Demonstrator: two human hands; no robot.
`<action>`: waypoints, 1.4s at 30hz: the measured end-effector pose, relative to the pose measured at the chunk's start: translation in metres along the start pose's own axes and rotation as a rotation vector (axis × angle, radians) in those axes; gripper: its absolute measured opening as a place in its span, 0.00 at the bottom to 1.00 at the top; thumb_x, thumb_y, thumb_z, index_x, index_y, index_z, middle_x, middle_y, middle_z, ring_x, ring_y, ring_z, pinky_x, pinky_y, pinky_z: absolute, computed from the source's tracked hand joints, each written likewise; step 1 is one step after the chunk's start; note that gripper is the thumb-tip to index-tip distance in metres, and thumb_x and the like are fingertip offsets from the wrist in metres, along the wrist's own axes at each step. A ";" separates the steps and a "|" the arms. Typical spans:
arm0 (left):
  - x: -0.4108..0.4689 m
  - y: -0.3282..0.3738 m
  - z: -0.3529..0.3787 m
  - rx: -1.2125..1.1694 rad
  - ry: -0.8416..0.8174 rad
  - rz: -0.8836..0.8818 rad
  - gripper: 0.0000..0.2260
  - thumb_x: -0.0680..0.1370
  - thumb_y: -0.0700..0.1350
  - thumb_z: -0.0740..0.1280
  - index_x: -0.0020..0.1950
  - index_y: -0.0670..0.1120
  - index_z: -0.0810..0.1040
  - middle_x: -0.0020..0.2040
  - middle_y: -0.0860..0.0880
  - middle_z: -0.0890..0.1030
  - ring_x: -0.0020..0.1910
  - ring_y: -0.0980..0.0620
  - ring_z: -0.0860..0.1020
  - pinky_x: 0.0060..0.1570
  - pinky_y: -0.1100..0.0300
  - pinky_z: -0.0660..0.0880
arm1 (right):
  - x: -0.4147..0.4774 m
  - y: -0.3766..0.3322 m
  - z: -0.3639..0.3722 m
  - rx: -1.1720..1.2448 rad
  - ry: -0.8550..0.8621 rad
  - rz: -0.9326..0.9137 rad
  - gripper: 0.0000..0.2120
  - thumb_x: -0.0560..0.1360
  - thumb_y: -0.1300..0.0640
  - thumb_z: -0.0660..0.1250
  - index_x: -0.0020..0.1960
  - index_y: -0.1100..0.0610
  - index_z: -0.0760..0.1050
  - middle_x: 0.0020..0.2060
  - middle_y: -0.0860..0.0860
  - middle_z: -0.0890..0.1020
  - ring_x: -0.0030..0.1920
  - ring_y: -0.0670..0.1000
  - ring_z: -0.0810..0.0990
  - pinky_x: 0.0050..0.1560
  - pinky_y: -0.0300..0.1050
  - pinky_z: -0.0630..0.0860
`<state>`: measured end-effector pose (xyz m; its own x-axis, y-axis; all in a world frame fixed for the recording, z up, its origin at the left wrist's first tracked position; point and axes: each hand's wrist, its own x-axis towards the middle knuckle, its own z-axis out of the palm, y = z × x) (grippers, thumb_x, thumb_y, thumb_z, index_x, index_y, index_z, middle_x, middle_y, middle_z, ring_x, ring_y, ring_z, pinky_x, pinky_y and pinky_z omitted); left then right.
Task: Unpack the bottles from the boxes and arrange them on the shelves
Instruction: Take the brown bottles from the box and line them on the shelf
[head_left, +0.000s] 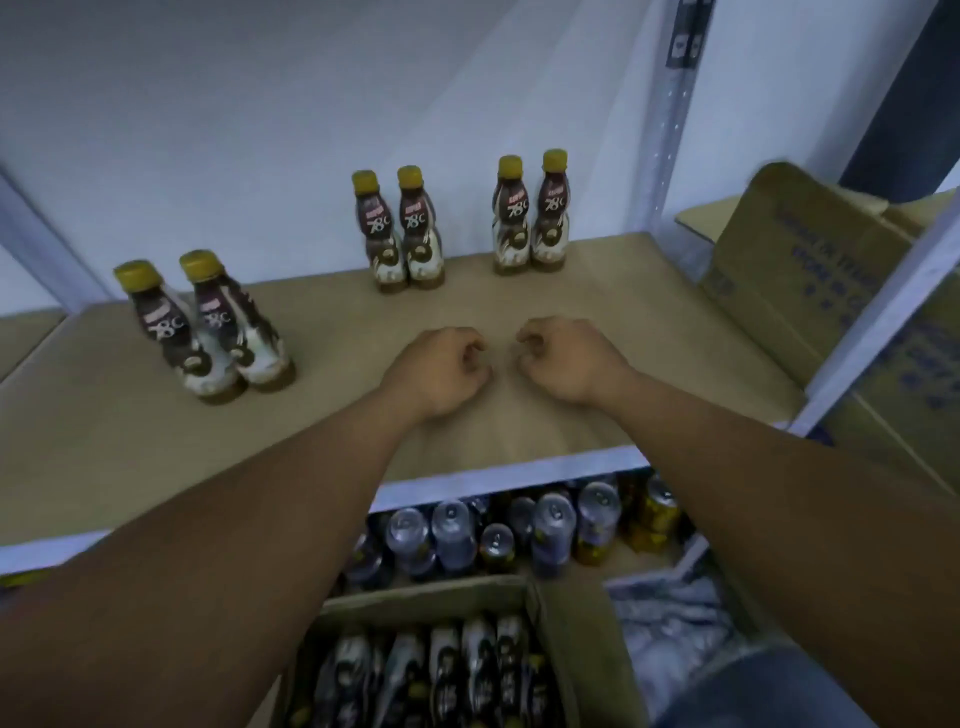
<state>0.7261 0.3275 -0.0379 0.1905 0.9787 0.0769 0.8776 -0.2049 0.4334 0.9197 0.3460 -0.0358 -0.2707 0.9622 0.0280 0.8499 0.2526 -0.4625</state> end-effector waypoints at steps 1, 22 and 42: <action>-0.015 -0.001 -0.002 0.024 0.001 0.002 0.17 0.78 0.52 0.70 0.64 0.46 0.81 0.57 0.47 0.83 0.56 0.46 0.80 0.59 0.52 0.76 | -0.011 -0.007 0.004 -0.012 -0.003 -0.008 0.20 0.78 0.49 0.66 0.68 0.53 0.77 0.64 0.54 0.80 0.64 0.58 0.78 0.65 0.50 0.75; -0.274 -0.065 0.073 -0.320 0.217 -0.297 0.13 0.81 0.46 0.68 0.64 0.44 0.79 0.50 0.48 0.81 0.50 0.49 0.80 0.51 0.53 0.76 | -0.202 -0.072 0.152 0.248 0.038 -0.006 0.08 0.82 0.51 0.64 0.56 0.51 0.80 0.46 0.52 0.84 0.44 0.55 0.82 0.46 0.57 0.81; -0.336 -0.174 0.203 -0.429 0.021 -0.845 0.32 0.73 0.60 0.71 0.75 0.56 0.67 0.70 0.47 0.74 0.66 0.44 0.76 0.64 0.45 0.75 | -0.202 -0.046 0.353 0.752 -0.539 0.607 0.22 0.80 0.55 0.69 0.73 0.51 0.70 0.62 0.52 0.77 0.53 0.51 0.77 0.50 0.45 0.73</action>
<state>0.5986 0.0311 -0.3211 -0.4453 0.8016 -0.3990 0.4844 0.5905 0.6455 0.7755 0.1038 -0.3327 -0.2190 0.6889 -0.6910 0.4658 -0.5485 -0.6944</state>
